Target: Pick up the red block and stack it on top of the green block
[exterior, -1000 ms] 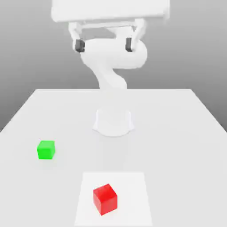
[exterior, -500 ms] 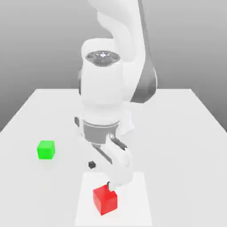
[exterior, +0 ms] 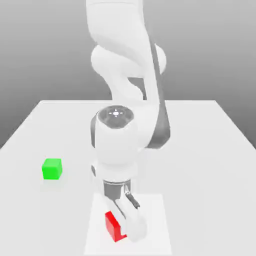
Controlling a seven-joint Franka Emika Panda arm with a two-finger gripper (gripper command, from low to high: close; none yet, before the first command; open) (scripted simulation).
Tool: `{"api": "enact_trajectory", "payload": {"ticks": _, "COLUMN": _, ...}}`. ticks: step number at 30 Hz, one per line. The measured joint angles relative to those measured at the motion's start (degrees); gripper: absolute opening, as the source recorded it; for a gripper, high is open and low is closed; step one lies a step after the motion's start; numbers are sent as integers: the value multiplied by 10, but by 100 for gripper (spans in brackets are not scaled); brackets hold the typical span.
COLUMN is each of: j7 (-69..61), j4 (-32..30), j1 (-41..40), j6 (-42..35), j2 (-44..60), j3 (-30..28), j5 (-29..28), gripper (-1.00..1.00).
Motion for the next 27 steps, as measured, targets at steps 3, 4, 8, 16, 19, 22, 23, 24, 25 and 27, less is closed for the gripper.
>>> {"api": "enact_trajectory", "payload": {"ticks": 3, "j7": -11, "j4": -15, "j1": -11, "j6": -45, "j2": -60, "j3": 2, "j5": 24, "gripper": -100}}
{"api": "enact_trajectory", "payload": {"ticks": 4, "j7": 3, "j4": -29, "j1": -27, "j6": -51, "j2": -78, "j3": -15, "j5": 23, "gripper": -100}}
{"api": "enact_trajectory", "payload": {"ticks": 8, "j7": 74, "j4": -93, "j1": -147, "j6": -65, "j2": -153, "j3": -71, "j5": 9, "gripper": -100}}
{"api": "enact_trajectory", "payload": {"ticks": 16, "j7": 197, "j4": -216, "j1": -310, "j6": -76, "j2": -294, "j3": -166, "j5": 4, "gripper": -100}}
{"api": "enact_trajectory", "payload": {"ticks": 19, "j7": 203, "j4": -224, "j1": -321, "j6": -27, "j2": -253, "j3": -178, "j5": 9, "gripper": -100}}
{"api": "enact_trajectory", "payload": {"ticks": 22, "j7": 194, "j4": -223, "j1": -316, "j6": 31, "j2": -193, "j3": -181, "j5": 24, "gripper": -100}}
{"api": "enact_trajectory", "payload": {"ticks": 23, "j7": 187, "j4": -222, "j1": -313, "j6": 51, "j2": -173, "j3": -181, "j5": 34, "gripper": -100}}
{"api": "enact_trajectory", "payload": {"ticks": 24, "j7": 178, "j4": -221, "j1": -308, "j6": 70, "j2": -153, "j3": -180, "j5": 47, "gripper": 100}}
{"api": "enact_trajectory", "payload": {"ticks": 25, "j7": 178, "j4": -221, "j1": -308, "j6": 70, "j2": -153, "j3": -180, "j5": 47, "gripper": 100}}
{"api": "enact_trajectory", "payload": {"ticks": 27, "j7": 178, "j4": -221, "j1": -308, "j6": 70, "j2": -153, "j3": -180, "j5": 47, "gripper": 100}}
